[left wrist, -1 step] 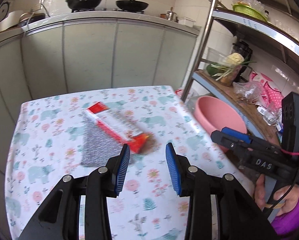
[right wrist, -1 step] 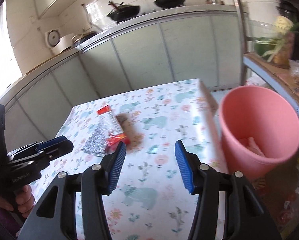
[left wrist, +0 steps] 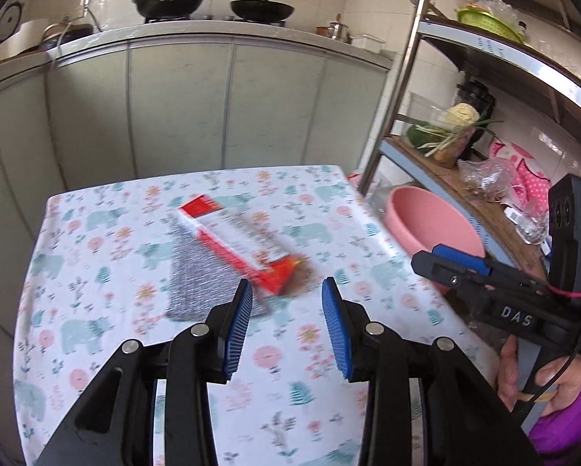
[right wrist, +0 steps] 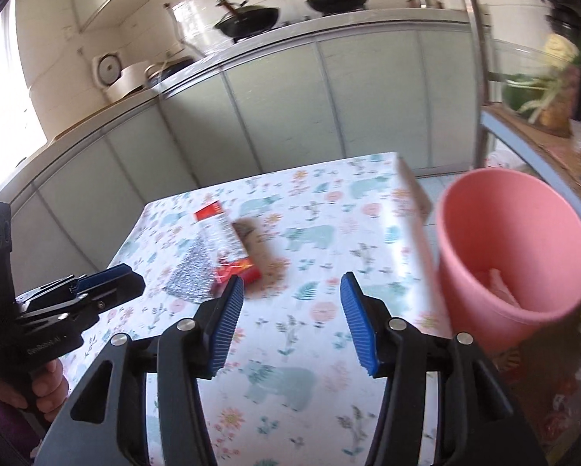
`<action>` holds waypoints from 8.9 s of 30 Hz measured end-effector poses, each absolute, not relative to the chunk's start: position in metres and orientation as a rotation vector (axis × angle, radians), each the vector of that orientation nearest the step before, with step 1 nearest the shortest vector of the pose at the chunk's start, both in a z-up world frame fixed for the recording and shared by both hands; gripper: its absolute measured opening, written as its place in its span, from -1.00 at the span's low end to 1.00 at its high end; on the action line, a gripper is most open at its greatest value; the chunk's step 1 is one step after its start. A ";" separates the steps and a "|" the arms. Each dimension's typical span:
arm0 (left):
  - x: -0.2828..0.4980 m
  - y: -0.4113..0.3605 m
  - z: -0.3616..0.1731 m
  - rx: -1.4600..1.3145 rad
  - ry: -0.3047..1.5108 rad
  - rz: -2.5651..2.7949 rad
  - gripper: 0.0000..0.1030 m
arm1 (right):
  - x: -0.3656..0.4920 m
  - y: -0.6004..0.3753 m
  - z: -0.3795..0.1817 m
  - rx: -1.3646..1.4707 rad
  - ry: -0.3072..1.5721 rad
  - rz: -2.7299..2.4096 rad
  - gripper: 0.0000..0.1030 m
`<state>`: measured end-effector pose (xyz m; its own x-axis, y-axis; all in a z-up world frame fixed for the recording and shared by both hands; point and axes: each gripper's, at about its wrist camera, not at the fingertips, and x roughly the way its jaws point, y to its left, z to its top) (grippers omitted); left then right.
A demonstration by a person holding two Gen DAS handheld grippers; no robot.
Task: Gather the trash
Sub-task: 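Move both open grippers back over the table toward the box and scrubber, then grasp the grey mesh scrubber with the left gripper while the right grasps the red medicine box, then lift the scrubber and medicine box and carry both over the pink bucket, then lower both items into the bucket and open both grippers, then withdraw both open grippers up out of the bucket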
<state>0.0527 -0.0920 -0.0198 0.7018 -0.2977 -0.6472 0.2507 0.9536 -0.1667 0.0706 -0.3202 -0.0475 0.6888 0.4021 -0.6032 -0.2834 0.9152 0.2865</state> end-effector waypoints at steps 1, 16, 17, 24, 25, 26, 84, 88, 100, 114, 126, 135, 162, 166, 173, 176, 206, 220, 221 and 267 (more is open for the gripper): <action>0.053 -0.084 -0.023 -0.076 0.738 -0.292 -0.29 | 0.073 -0.313 -0.048 0.167 0.720 0.401 0.06; 0.084 -0.025 -0.057 -0.178 0.802 -0.163 -0.29 | 0.147 -0.207 -0.075 -0.064 0.825 0.566 0.22; 0.085 -0.024 -0.058 -0.180 0.805 -0.159 -0.29 | 0.150 -0.204 -0.077 -0.077 0.828 0.562 0.22; 0.097 -0.021 -0.066 -0.183 0.827 -0.148 -0.29 | 0.166 -0.197 -0.093 -0.085 0.868 0.549 0.16; 0.100 -0.022 -0.067 -0.189 0.834 -0.153 -0.29 | 0.166 -0.199 -0.094 -0.075 0.874 0.550 -0.08; 0.102 -0.024 -0.068 -0.193 0.840 -0.158 -0.29 | 0.166 -0.202 -0.094 -0.065 0.885 0.547 -0.10; 0.081 -0.049 -0.006 -0.093 0.807 -0.276 -0.81 | 0.085 -0.316 -0.077 0.058 0.935 0.279 0.06; 0.082 -0.049 -0.003 -0.096 0.799 -0.290 -0.81 | 0.086 -0.308 -0.079 0.036 0.952 0.284 0.06; 0.082 -0.051 -0.006 -0.110 0.802 -0.339 -0.81 | 0.092 -0.308 -0.102 0.018 1.016 0.229 0.05; 0.082 -0.060 0.003 -0.110 0.779 -0.366 -0.81 | 0.077 -0.316 -0.066 0.121 0.854 0.301 -0.19; 0.093 -0.108 0.036 -0.054 0.686 -0.436 -0.80 | 0.077 -0.353 -0.034 0.214 0.742 0.272 -0.18; 0.108 -0.161 0.056 -0.006 0.629 -0.528 -0.80 | 0.082 -0.396 -0.022 0.256 0.683 0.173 -0.18; 0.169 -0.325 -0.005 0.091 0.726 -0.708 -0.80 | 0.120 -0.506 -0.065 0.364 0.720 -0.097 -0.18; 0.180 -0.338 -0.024 0.101 0.765 -0.706 -0.80 | 0.125 -0.512 -0.076 0.367 0.744 -0.116 -0.18; 0.191 -0.353 -0.050 0.124 0.818 -0.702 -0.80 | 0.137 -0.518 -0.094 0.373 0.784 -0.134 -0.18; 0.194 -0.359 -0.058 0.143 0.833 -0.695 -0.80 | 0.143 -0.519 -0.101 0.372 0.796 -0.138 -0.18; 0.208 -0.371 -0.064 0.133 0.858 -0.637 -0.45 | 0.153 -0.523 -0.113 0.339 0.820 -0.178 -0.13; 0.188 -0.364 -0.041 0.133 0.816 -0.639 -0.44 | 0.137 -0.518 -0.090 0.307 0.788 -0.172 -0.12; 0.187 -0.363 -0.040 0.134 0.814 -0.639 -0.44 | 0.136 -0.518 -0.090 0.308 0.788 -0.172 -0.12; 0.170 -0.340 -0.028 0.099 0.733 -0.607 -0.44 | 0.087 -0.487 -0.066 0.221 0.684 -0.173 -0.13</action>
